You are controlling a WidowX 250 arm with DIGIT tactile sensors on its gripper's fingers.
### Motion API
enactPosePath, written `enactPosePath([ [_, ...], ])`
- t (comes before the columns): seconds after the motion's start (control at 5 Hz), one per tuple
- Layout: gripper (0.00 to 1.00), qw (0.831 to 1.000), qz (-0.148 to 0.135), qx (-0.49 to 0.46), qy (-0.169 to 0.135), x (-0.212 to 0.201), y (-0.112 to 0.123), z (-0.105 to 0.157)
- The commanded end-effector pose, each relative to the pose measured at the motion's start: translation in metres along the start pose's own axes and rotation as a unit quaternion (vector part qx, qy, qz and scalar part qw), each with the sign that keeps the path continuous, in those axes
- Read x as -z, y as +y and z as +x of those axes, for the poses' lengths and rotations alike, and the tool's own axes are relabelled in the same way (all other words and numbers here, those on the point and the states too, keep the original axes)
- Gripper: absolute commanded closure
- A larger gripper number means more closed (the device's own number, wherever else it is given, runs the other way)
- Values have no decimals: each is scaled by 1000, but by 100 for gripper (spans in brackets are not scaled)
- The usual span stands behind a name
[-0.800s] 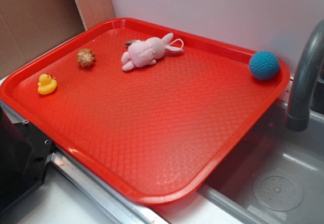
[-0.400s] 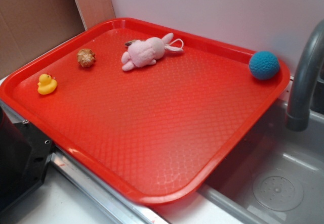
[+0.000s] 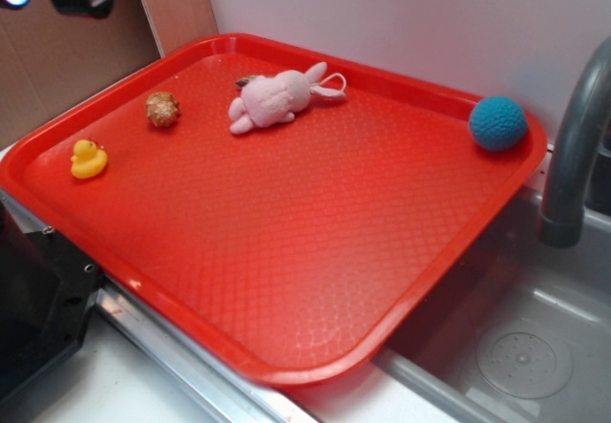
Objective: Grab the shell.
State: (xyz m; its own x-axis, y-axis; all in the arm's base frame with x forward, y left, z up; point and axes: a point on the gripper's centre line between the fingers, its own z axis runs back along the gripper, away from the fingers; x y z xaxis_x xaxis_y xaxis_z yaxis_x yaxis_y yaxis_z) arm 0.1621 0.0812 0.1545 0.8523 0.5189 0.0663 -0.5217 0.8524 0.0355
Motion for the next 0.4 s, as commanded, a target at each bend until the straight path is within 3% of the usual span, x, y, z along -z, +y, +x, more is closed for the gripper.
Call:
enactPosePath([
  [0.0, 0, 985, 24, -158, -59, 68, 9, 37],
  [0.2, 0, 984, 39, -162, -70, 95, -5, 41],
])
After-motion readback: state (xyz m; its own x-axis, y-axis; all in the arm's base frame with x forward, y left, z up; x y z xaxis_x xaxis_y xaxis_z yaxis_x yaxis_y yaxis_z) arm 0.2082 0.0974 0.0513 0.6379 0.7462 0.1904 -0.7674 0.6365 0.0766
